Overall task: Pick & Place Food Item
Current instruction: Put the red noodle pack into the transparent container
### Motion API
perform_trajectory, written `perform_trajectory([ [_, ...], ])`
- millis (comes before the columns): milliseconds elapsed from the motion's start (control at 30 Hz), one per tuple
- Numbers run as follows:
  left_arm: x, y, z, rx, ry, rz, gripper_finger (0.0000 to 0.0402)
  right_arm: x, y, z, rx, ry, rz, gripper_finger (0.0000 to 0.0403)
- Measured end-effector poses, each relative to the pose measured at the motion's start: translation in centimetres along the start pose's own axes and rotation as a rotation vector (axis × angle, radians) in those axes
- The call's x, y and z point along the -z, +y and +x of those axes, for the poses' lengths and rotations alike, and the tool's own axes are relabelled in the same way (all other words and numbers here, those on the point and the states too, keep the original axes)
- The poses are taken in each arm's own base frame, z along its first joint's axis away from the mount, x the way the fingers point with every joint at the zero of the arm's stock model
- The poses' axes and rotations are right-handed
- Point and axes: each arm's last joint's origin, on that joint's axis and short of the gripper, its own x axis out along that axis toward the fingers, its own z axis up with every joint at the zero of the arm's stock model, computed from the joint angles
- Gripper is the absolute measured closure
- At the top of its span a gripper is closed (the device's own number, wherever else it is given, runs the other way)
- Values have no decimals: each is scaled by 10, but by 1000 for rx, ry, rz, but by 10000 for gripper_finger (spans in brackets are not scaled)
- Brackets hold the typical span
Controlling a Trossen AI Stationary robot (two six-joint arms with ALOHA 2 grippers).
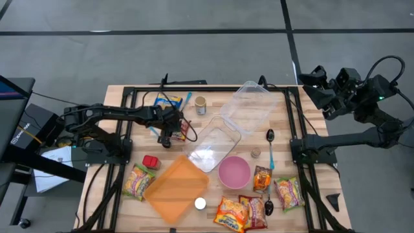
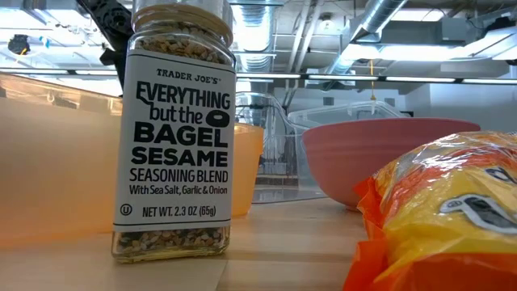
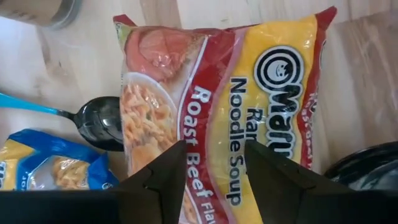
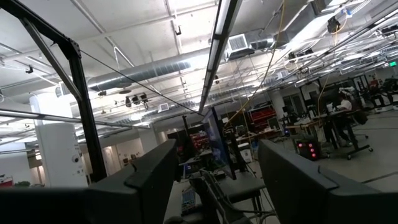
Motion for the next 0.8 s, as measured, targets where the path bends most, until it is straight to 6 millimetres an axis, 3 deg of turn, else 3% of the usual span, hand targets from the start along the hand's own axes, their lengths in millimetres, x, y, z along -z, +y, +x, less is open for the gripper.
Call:
perform_trajectory([
  [200, 3, -2, 4, -27, -7, -11, 285, 0, 0, 0, 1, 0, 0, 179],
  [467, -3, 3, -1, -55, -9, -118, 391, 0, 0, 0, 1, 0, 0, 179],
  [800, -19, 19, -33, -62, -62, -344, 400, 0, 0, 0, 1, 0, 0, 179],
])
